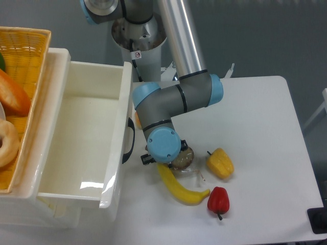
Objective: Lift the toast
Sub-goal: 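Close the gripper on the toast and its clear wrapper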
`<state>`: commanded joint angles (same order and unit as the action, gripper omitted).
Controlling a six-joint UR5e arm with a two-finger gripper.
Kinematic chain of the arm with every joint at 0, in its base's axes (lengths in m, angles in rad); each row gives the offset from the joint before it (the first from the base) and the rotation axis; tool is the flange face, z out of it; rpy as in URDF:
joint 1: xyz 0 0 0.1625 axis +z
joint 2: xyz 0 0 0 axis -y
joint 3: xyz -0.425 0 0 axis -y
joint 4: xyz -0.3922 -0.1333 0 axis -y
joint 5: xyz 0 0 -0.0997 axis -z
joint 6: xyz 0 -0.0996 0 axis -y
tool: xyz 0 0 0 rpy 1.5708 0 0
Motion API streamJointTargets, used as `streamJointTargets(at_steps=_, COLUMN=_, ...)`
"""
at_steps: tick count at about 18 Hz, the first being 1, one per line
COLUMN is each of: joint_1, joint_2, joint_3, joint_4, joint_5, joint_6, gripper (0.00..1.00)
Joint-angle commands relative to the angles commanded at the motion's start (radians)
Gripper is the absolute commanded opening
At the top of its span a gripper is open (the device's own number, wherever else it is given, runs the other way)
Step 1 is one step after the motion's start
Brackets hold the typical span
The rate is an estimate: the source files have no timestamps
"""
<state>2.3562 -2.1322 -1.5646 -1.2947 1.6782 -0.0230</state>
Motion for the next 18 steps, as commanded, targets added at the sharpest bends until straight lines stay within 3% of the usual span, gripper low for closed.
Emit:
streamJointTargets(at_steps=3, joint_1=0.005, joint_2=0.005, joint_3=0.0, joint_4=-0.009, joint_5=-0.003, joint_6=0.006, gripper=0.25)
streamJointTargets(at_steps=12, joint_1=0.015, joint_2=0.021, joint_3=-0.005, joint_4=-0.017, joint_5=-0.015, joint_6=0.043, gripper=0.18)
streamJointTargets(at_steps=18, joint_1=0.071, joint_2=0.098, joint_3=-0.002, joint_4=-0.049, joint_5=-0.041, joint_6=0.211, gripper=0.17)
